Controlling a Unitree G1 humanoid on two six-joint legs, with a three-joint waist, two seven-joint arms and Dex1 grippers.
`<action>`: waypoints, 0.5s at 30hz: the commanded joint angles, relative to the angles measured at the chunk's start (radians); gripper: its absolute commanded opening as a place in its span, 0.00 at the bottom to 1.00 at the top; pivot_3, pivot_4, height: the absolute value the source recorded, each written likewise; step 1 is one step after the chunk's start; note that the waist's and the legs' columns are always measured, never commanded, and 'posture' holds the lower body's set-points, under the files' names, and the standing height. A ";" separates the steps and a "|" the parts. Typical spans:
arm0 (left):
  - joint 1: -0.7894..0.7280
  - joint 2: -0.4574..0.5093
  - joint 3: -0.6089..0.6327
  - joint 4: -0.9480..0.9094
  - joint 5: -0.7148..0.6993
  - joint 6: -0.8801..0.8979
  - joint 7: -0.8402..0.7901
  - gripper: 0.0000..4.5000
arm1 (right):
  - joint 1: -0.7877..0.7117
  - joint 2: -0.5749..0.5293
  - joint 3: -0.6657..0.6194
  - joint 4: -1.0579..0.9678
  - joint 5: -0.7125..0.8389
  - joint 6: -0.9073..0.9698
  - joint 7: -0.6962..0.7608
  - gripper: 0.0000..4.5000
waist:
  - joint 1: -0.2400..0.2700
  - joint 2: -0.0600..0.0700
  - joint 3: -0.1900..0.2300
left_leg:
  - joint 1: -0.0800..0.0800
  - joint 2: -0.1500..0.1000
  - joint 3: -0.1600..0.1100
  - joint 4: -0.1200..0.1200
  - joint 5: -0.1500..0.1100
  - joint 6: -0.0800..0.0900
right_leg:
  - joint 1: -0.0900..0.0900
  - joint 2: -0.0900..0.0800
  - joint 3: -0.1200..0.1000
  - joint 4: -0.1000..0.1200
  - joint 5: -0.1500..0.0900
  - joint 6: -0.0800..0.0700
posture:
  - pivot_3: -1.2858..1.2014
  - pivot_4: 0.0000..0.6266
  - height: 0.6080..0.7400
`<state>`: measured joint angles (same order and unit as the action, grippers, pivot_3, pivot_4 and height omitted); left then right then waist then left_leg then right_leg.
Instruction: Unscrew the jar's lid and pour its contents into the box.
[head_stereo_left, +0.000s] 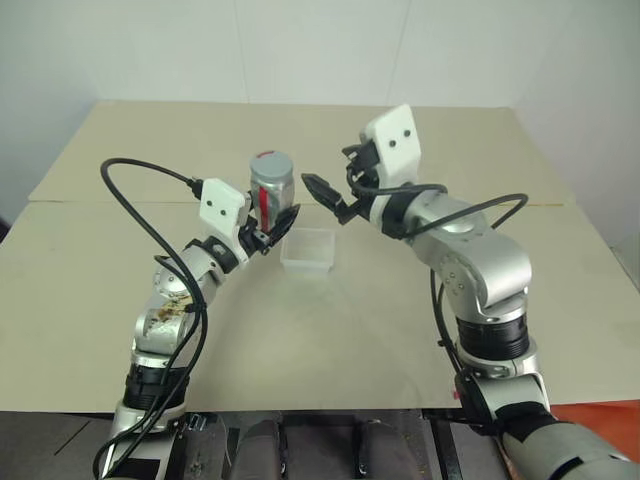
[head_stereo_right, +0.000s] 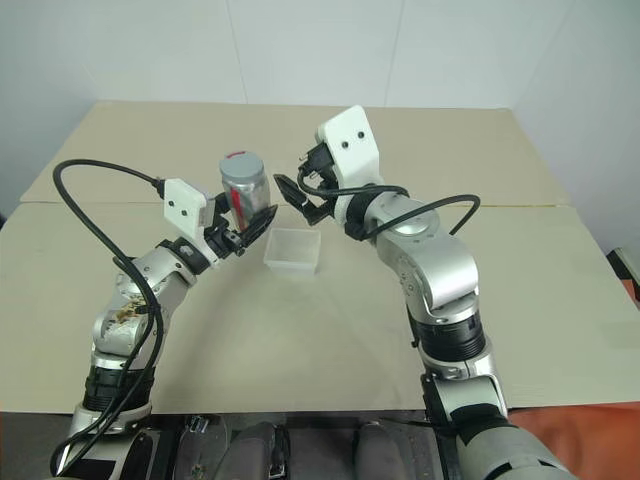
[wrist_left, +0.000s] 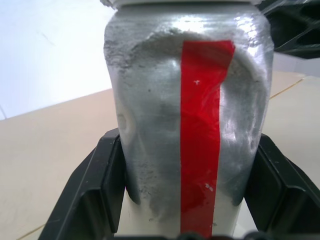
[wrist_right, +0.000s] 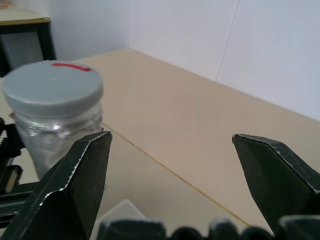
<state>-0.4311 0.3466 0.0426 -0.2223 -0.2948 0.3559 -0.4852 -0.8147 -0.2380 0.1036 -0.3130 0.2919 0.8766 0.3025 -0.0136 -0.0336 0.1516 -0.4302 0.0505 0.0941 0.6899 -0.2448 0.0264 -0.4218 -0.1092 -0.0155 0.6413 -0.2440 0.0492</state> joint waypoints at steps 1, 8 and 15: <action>-0.007 0.005 0.011 -0.035 -0.011 -0.001 0.001 0.63 | 0.000 -0.015 -0.037 -0.051 0.018 -0.002 0.013 0.99 | 0.001 0.000 0.000 | 0.000 0.000 0.000 0.000 0.000 0.000 | 0.000 0.000 0.000 0.000 0.000 0.000 | 0.52 0.24 1.00; -0.023 -0.003 -0.002 0.002 0.005 -0.014 0.013 0.63 | 0.004 -0.026 -0.058 -0.155 0.147 -0.006 0.120 0.99 | 0.001 0.000 0.000 | 0.000 0.000 -0.002 0.000 0.000 0.001 | 0.000 0.000 0.000 0.000 0.000 0.000 | 0.52 0.24 1.00; -0.018 -0.034 -0.031 -0.022 0.003 -0.011 0.024 0.63 | -0.074 0.039 0.046 -0.061 0.070 -0.052 0.074 0.99 | 0.000 0.000 0.000 | 0.000 0.000 -0.003 0.000 0.000 0.001 | 0.000 0.000 0.000 0.001 0.000 0.000 | 0.52 0.24 1.00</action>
<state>-0.4330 0.3177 0.0143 -0.2019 -0.2922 0.3543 -0.4678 -0.8598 -0.2052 0.1348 -0.3708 0.3895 0.8695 0.3899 -0.0139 -0.0336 0.1516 -0.4298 0.0504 0.0914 0.6897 -0.2451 0.0269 -0.4217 -0.1092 -0.0155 0.6417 -0.2440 0.0492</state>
